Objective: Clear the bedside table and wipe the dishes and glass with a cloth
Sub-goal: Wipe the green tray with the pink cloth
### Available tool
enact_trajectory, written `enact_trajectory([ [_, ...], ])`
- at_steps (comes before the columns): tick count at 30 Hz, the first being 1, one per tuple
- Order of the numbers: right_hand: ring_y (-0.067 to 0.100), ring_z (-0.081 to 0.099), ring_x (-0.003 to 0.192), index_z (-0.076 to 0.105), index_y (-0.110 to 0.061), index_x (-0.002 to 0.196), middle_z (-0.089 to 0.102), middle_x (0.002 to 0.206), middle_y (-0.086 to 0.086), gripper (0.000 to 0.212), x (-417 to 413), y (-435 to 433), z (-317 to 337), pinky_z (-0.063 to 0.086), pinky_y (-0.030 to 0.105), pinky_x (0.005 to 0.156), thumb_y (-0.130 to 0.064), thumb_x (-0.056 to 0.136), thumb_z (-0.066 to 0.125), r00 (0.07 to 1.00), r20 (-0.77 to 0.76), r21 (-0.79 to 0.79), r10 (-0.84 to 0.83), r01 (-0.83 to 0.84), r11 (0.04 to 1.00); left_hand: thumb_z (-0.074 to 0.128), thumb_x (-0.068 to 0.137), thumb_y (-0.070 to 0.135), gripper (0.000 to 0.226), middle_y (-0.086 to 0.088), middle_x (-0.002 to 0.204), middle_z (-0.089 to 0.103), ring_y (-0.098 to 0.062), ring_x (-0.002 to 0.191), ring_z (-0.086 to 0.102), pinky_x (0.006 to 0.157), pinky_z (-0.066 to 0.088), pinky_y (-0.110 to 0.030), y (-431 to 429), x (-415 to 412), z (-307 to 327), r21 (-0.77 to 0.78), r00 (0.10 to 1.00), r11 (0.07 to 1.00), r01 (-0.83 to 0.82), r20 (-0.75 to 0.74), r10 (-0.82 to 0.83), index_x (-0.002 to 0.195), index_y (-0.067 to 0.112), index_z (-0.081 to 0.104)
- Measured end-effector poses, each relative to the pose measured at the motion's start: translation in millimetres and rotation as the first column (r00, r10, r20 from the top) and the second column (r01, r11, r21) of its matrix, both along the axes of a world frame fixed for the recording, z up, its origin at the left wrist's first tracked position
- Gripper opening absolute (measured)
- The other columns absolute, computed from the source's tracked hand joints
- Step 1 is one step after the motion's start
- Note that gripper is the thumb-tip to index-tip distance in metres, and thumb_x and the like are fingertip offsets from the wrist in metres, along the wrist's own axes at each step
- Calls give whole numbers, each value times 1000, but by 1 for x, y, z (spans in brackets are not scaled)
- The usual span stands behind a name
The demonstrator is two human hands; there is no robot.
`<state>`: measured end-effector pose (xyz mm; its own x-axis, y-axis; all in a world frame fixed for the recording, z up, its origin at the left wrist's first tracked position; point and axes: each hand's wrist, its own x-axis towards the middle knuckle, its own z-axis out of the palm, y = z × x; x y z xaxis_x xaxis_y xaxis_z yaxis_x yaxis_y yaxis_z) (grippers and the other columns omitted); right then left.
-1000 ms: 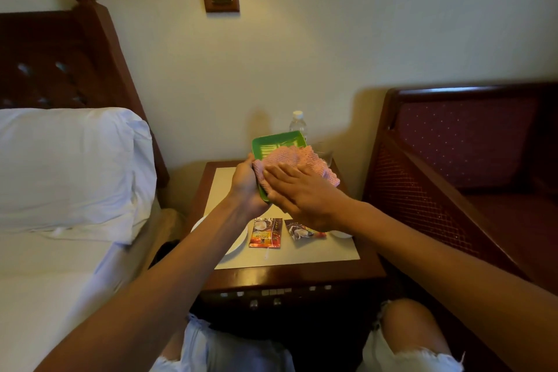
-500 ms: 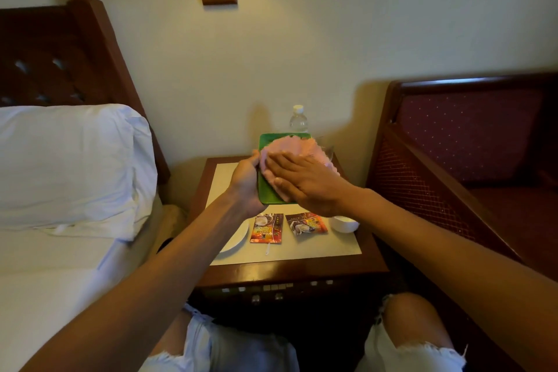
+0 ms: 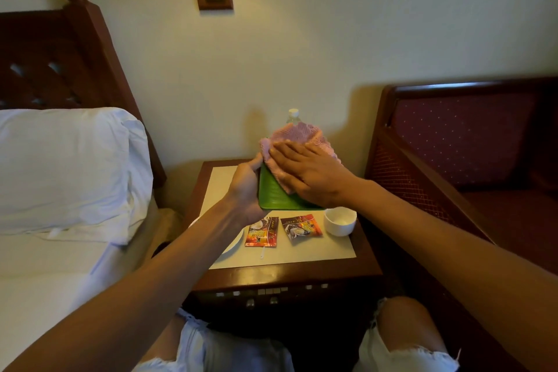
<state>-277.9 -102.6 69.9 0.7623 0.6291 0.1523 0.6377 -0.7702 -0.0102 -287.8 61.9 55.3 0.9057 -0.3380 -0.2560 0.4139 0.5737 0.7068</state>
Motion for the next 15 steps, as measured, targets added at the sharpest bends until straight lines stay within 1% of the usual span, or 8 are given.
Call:
enact_trajectory([
  [2, 18, -7, 151, -1, -22, 157, -4, 165, 1, 58, -3, 8, 0, -5, 39, 121, -43, 105, 14, 989, 44, 36, -144, 142, 989, 30, 106, 44, 51, -15, 115, 72, -29, 98, 72, 82, 56, -46, -2, 3, 6, -9, 998, 998, -55, 29, 55, 135, 12, 59],
  [4, 22, -9, 151, -3, -16, 156, -8, 164, 6, 59, -13, 23, -1, -8, 39, 120, -39, 105, 15, 961, 11, 107, -275, 272, 956, 28, 106, 44, 53, -15, 115, 72, -28, 97, 72, 85, 55, -45, -5, 4, 15, -27, 991, 992, -120, 59, 122, 131, 10, 60],
  [5, 23, -12, 151, -5, -14, 156, -10, 164, 7, 59, -17, 31, -2, -11, 38, 119, -37, 105, 16, 959, -22, 130, -283, 283, 950, 28, 106, 44, 54, -16, 117, 71, -28, 101, 71, 89, 54, -45, -4, 6, 17, -30, 986, 989, -147, 77, 148, 130, 8, 61],
  [7, 23, -15, 150, -6, -14, 155, -13, 163, 6, 58, -25, 45, -4, -13, 38, 118, -34, 106, 17, 976, -97, 179, -193, 208, 962, 30, 106, 45, 54, -17, 128, 66, -30, 116, 64, 99, 50, -45, -3, 8, 20, -13, 983, 987, -162, 84, 162, 133, 8, 59],
  [8, 23, -15, 150, -5, -16, 156, -12, 163, 5, 57, -27, 48, -3, -11, 38, 120, -34, 106, 17, 982, -139, 205, -128, 154, 967, 31, 105, 46, 54, -17, 134, 62, -30, 123, 60, 102, 48, -44, -1, 7, 21, -2, 985, 988, -154, 80, 154, 135, 8, 57],
  [10, 21, -13, 150, -3, -19, 156, -9, 164, 1, 56, -21, 45, -2, -5, 40, 123, -36, 106, 16, 985, -166, 196, -49, 82, 977, 35, 103, 48, 54, -15, 137, 60, -30, 126, 58, 101, 50, -45, 4, 4, 19, 23, 993, 995, -98, 67, 97, 136, 11, 58],
  [12, 21, -12, 151, -3, -19, 156, -9, 164, 1, 57, -10, 38, 1, -2, 43, 123, -39, 106, 15, 989, -135, 147, -69, 88, 985, 34, 102, 54, 59, -15, 134, 62, -31, 124, 60, 95, 53, -49, 6, 0, 18, 37, 998, 999, -14, 68, 11, 134, 12, 59],
  [15, 22, -11, 151, -3, -17, 156, -9, 164, 3, 57, -4, 34, 1, -2, 41, 123, -39, 106, 14, 988, -106, 147, -113, 127, 981, 29, 98, 66, 70, -14, 134, 63, -32, 125, 59, 99, 49, -51, 4, 1, 18, 67, 998, 998, 7, 68, -12, 136, 15, 58],
])
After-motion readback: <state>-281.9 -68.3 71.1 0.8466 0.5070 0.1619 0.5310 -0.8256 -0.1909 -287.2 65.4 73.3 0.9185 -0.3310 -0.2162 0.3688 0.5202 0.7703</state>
